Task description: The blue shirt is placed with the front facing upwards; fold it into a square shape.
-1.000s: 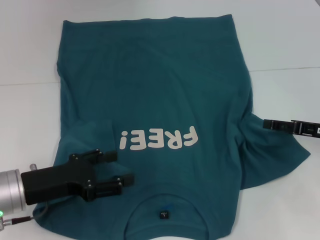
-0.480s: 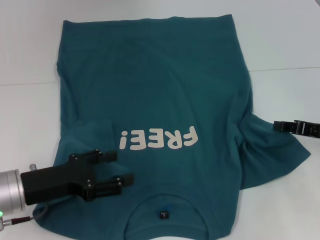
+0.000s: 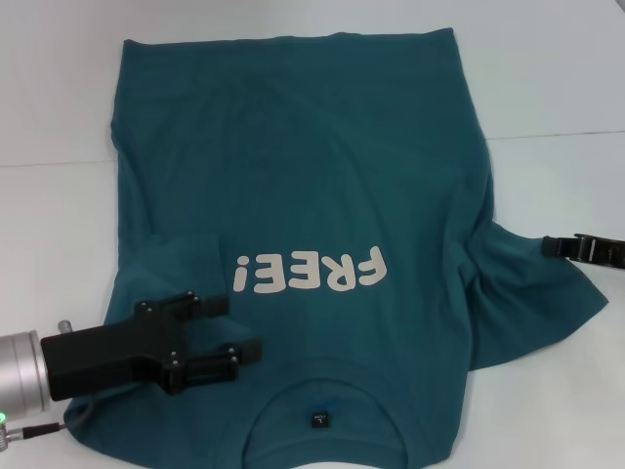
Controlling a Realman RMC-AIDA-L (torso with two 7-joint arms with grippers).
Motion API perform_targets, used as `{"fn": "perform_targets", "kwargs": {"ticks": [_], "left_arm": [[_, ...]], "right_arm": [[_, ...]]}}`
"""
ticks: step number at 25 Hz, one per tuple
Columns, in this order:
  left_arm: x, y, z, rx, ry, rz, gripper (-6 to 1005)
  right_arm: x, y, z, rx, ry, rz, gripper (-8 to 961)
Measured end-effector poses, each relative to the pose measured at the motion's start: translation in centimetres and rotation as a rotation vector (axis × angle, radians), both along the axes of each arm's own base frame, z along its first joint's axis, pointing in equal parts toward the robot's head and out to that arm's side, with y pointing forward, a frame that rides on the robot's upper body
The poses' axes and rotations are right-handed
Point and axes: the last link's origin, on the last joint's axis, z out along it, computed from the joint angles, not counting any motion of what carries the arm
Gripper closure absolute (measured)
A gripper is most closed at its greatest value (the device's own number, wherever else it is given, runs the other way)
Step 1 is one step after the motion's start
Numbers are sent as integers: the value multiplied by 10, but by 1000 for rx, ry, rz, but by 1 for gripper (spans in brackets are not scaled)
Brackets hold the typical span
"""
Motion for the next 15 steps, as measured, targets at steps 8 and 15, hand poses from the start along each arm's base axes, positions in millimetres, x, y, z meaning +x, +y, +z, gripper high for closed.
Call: {"fn": "perform_targets", "kwargs": {"ticks": [8, 15], "left_arm": [[0, 0, 0, -3, -7, 11, 139], [-1, -1, 0, -3, -14, 15, 140]], "right_arm": [[8, -5, 9, 43, 8, -23, 943], [22, -13, 29, 89, 24, -54, 942]]}}
